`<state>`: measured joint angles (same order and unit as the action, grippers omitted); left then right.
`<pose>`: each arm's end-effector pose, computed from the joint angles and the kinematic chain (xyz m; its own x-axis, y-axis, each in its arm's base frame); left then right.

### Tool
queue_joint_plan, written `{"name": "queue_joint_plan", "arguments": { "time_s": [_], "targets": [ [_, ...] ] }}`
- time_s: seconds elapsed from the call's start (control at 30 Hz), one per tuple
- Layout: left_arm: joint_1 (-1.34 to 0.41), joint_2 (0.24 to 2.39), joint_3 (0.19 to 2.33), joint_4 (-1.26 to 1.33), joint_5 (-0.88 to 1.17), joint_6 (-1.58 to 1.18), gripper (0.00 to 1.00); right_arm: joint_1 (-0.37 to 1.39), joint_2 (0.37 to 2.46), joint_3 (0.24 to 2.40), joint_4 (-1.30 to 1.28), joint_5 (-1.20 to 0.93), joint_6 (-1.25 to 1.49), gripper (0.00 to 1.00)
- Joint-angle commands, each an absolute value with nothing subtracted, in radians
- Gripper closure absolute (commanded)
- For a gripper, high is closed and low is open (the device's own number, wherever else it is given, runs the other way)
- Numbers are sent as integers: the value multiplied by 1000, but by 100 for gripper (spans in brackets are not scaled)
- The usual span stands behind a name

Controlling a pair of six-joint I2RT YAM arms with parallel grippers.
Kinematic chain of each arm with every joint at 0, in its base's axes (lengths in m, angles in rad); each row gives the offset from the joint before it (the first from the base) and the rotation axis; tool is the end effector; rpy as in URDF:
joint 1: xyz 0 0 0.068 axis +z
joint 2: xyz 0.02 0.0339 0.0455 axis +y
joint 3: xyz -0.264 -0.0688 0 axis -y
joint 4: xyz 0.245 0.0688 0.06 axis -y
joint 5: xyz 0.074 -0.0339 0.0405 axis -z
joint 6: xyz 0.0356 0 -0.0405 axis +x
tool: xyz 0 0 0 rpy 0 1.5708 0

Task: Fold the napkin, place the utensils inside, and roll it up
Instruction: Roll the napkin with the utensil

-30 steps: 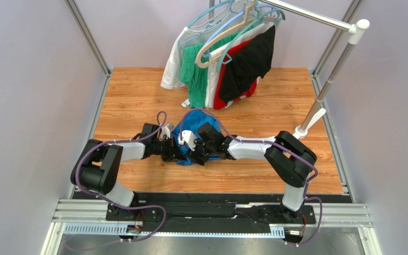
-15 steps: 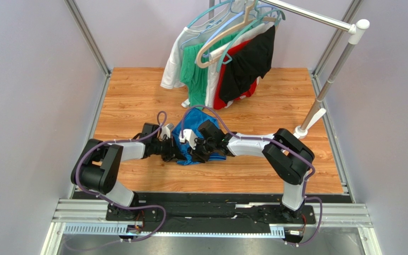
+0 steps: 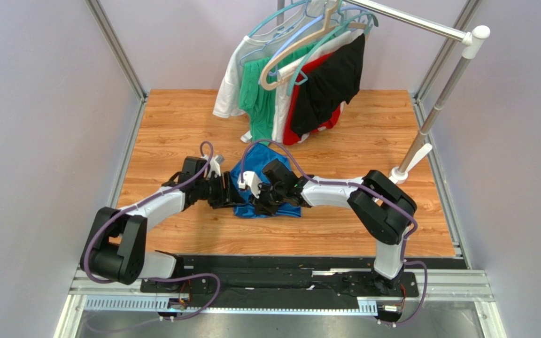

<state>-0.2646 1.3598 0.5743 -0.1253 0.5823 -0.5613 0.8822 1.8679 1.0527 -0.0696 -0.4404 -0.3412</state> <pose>0.2304 -0.0827 0.1589 -0.9350 -0.2073 -0.2878 0.0546 0.7178 -0.6941 0.2274 0.3001 0.1466 -0.1722 -0.6856 -0.7073 -0.9844 0.1453 0.0989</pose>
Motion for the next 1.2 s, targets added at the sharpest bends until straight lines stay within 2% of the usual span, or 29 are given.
{"name": "queue_joint_plan", "arguments": {
  "time_s": [0.0,0.17,0.23,0.3,0.4,0.57,0.77,0.97,1.17],
  "targets": [
    [-258,1284,580,-242,482,-543,44,879,1902,1060,-95,-431,-330,78],
    [-258,1156,545,-288,414,-560,41,879,1902,1065,-103,-433,-328,79],
    [-258,1100,510,-282,417,-590,35,879,1905,1066,-106,-431,-330,79],
    [-258,1008,483,-273,420,-610,18,879,1905,1071,-107,-433,-330,79],
    [-258,963,446,-232,455,-629,8,879,1911,1078,-115,-434,-330,80],
    [-258,1070,368,-85,557,-667,7,877,1913,1080,-114,-433,-330,81],
    [-258,1111,327,67,505,-709,8,879,1907,1078,-114,-440,-325,81],
    [-258,1155,304,121,449,-730,16,879,1907,1078,-112,-445,-322,82],
    [-259,1201,290,164,449,-692,19,879,1911,1078,-107,-454,-314,82]
  ]
}}
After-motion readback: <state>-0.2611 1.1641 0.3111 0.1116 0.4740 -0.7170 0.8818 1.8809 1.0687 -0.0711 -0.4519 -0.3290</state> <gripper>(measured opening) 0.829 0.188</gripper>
